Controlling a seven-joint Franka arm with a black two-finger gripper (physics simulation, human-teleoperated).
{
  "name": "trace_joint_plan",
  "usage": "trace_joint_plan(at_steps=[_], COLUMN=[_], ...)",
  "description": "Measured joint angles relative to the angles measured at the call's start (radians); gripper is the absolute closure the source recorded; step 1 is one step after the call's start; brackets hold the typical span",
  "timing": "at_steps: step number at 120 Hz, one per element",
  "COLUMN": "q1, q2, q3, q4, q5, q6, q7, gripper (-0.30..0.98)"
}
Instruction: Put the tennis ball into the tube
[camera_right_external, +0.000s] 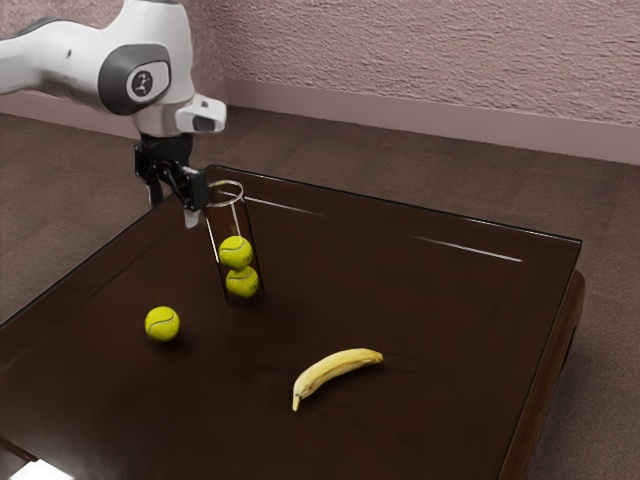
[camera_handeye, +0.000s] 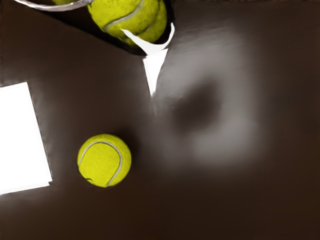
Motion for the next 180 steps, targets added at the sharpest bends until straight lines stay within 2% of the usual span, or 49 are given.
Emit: trace_joint_plan(at_steps=[12, 24, 47, 84, 103, 117, 132, 140, 156, 180], q1=[0.006, 0.021, 0.07, 0.081, 0.082, 0.082, 0.083, 0.078, 0.074, 0.062], q2=[0.001, 0.072, 0.107, 0.247, 0.289, 0.308, 0.348, 0.306, 0.126, -0.084], q3=[0.001, 0.004, 0.03, 0.109, 0.123, 0.125, 0.126, 0.124, 0.114, 0.077], q4=[-0.061, -0.132, -0.28, -0.272, -0.257, -0.255, -0.228, -0.23, -0.285, -0.268], q5=[0.016, 0.02, -0.037, -0.052, -0.075, -0.089, -0.093, -0.093, -0.087, -0.121], q6=[0.024, 0.052, 0.176, 0.388, 0.438, 0.458, 0.477, 0.483, 0.489, 0.499], q7=[0.06, 0.109, 0.169, 0.209, 0.223, 0.23, 0.235, 0.236, 0.231, 0.218], gripper=[0.0, 0.0, 0.0, 0.0, 0.11, 0.26, 0.31, 0.35, 0.42, 0.56])
